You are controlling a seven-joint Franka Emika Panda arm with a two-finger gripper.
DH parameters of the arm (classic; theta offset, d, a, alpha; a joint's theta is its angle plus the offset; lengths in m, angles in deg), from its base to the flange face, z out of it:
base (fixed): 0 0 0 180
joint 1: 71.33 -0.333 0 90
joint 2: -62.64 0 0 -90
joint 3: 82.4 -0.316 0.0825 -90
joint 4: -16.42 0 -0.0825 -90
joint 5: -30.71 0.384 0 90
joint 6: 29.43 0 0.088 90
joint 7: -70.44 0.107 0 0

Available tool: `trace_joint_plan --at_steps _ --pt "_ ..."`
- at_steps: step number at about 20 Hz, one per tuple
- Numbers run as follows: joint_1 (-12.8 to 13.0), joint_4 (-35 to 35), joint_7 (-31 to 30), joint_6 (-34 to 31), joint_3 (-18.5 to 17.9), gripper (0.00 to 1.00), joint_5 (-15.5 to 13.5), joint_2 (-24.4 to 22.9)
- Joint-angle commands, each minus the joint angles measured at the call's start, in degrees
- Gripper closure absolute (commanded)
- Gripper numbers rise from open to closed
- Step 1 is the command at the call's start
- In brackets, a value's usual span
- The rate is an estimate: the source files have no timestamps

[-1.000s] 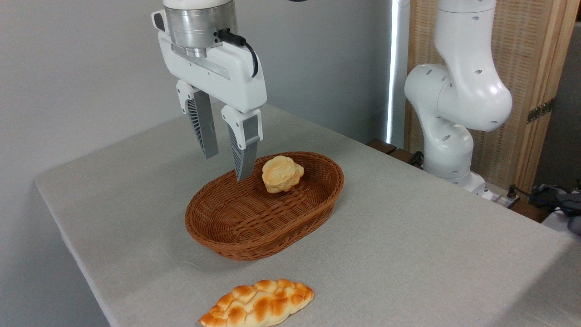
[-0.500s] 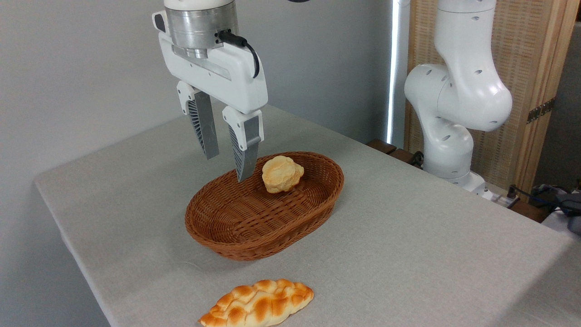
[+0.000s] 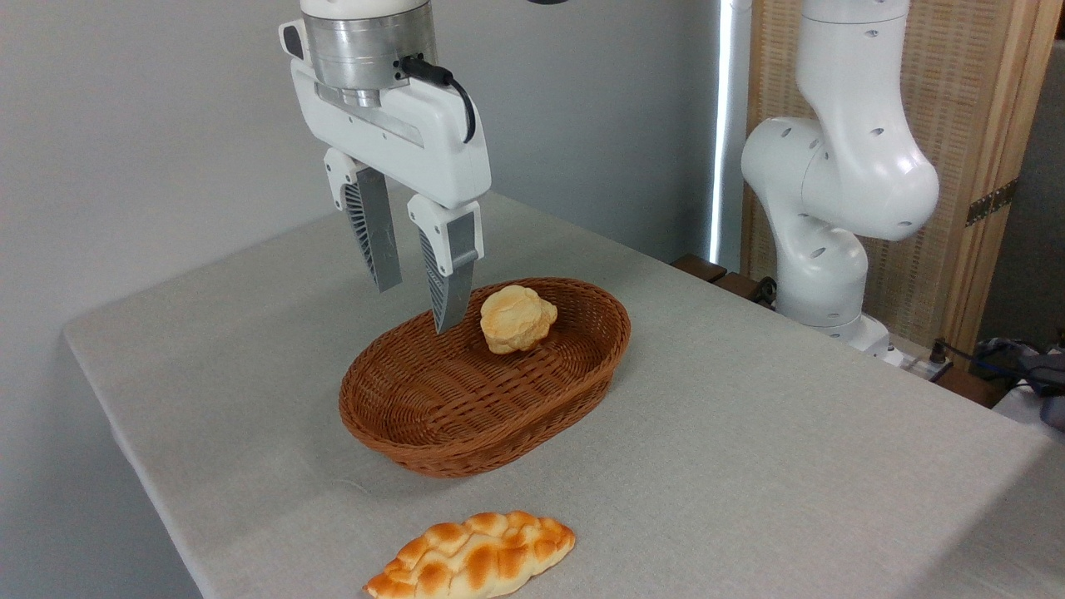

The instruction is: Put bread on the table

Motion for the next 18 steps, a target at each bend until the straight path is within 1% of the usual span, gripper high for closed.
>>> trace_joint_plan --at_steps 1,7,11,13,15,16,17,18 --pt "-0.2 -1.2 0.0 1.4 0.2 0.0 0.3 -0.9" --pt "0.0 -3.6 0.0 1.5 0.6 0.0 0.2 -2.1" --pt "0.2 -6.6 0.0 1.6 3.2 0.0 0.2 -3.6" --pt "0.3 -9.4 0.0 3.1 4.6 0.0 0.2 -4.9" --pt "0.4 -13.4 0.0 5.7 5.6 0.0 0.2 -7.4" --pt "1.1 -16.1 0.0 7.4 5.7 0.0 0.2 -9.1" --pt "1.7 -17.3 0.1 8.2 5.7 0.0 0.2 -9.9" --pt "2.6 -19.5 1.1 9.6 5.7 0.0 0.2 -11.2"
